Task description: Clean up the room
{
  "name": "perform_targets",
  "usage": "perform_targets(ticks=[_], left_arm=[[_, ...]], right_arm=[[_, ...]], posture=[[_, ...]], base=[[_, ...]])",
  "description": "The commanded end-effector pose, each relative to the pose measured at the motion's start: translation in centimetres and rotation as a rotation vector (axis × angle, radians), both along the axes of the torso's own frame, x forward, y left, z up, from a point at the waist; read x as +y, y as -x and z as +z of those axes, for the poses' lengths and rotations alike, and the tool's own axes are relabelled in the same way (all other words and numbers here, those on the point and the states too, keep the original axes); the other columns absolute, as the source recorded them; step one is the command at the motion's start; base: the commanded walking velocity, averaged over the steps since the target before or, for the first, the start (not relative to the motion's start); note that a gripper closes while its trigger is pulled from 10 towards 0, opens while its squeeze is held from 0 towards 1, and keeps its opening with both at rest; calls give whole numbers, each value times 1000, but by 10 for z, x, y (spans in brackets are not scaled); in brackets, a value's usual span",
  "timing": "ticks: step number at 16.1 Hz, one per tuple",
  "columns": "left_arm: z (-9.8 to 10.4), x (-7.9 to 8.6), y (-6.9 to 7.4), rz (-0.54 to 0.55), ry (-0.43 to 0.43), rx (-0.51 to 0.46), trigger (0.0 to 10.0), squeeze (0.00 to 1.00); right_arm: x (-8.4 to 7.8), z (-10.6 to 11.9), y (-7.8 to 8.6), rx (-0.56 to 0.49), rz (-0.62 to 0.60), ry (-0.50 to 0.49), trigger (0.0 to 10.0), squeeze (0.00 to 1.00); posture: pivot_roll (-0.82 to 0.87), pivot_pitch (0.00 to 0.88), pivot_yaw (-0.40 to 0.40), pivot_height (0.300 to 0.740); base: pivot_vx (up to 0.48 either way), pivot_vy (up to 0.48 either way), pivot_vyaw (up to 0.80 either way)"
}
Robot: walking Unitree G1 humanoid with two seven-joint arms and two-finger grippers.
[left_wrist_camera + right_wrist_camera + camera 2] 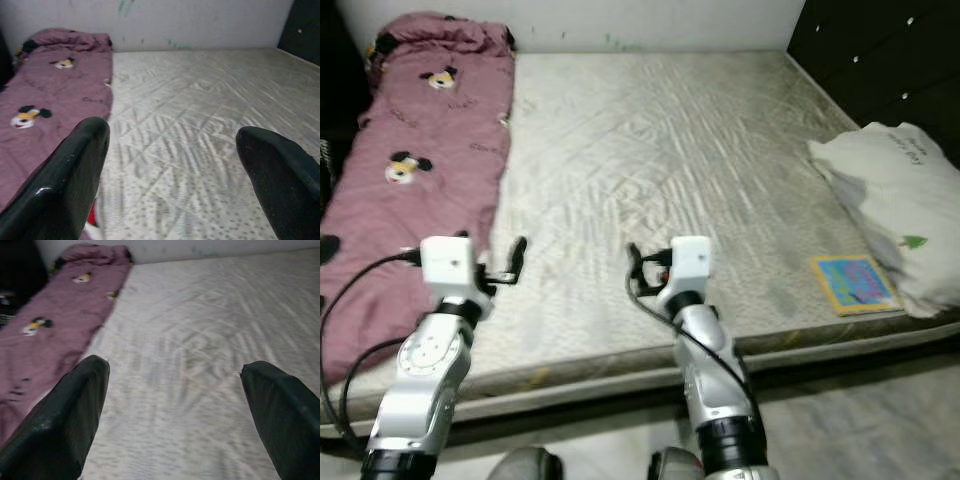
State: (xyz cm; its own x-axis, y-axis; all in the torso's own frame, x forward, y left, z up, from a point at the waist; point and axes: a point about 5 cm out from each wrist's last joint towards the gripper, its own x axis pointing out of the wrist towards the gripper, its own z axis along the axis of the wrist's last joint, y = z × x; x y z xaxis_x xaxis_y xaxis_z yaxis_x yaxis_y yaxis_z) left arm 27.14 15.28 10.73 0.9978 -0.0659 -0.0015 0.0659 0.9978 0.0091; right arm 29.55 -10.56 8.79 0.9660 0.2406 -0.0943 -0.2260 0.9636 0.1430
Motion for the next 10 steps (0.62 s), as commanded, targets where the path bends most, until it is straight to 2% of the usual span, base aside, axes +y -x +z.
perform_targets(ticks=[1, 10], left_arm=[[0, -7, -1, -23, 14, 8, 10000, 0], [0, -9, -4, -21, 15, 7, 10000, 0]], right_arm=[[-8, -2, 0, 6, -14, 22, 10000, 0], [-7, -3, -2, 17, -13, 23, 10000, 0]], posture=[[72, 69, -22, 740], [75, 61, -23, 740]], base=[[0, 480, 0], [0, 480, 0]])
